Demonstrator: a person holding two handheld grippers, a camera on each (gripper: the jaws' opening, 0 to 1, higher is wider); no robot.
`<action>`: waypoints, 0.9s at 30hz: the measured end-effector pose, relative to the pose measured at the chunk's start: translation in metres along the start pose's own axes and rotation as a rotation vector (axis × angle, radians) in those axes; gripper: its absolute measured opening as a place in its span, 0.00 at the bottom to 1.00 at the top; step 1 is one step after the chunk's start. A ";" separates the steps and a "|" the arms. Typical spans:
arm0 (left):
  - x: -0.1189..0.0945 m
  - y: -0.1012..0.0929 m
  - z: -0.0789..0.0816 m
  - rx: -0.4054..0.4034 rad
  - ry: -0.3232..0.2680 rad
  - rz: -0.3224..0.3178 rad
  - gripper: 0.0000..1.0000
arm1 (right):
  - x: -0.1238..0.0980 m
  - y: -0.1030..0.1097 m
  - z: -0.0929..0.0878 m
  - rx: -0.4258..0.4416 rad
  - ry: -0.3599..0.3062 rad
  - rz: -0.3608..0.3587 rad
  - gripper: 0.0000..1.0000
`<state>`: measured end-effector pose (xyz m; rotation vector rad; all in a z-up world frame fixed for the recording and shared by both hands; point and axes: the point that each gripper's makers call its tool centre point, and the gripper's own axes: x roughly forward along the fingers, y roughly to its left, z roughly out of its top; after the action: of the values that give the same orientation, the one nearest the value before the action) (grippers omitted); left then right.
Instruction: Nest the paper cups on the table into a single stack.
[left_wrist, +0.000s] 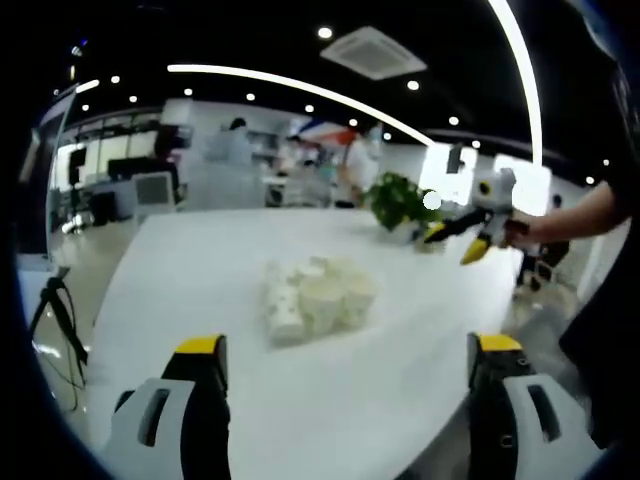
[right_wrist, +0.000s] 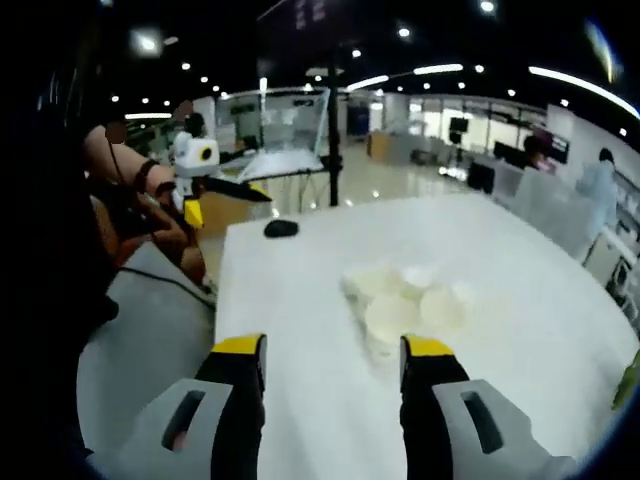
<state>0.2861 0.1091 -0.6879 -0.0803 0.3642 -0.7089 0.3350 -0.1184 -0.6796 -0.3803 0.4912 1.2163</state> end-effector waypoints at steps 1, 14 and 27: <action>0.000 0.000 -0.001 -0.005 0.002 0.001 1.00 | 0.002 -0.001 0.001 -0.006 0.006 0.004 0.49; -0.002 0.001 -0.003 -0.023 -0.008 0.006 1.00 | 0.023 -0.012 0.003 -0.116 0.092 0.061 0.45; -0.001 -0.004 -0.013 -0.029 0.012 -0.004 1.00 | 0.048 -0.018 -0.002 -0.185 0.165 0.108 0.40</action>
<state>0.2780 0.1077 -0.6991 -0.1038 0.3862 -0.7084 0.3647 -0.0872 -0.7076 -0.6217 0.5480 1.3465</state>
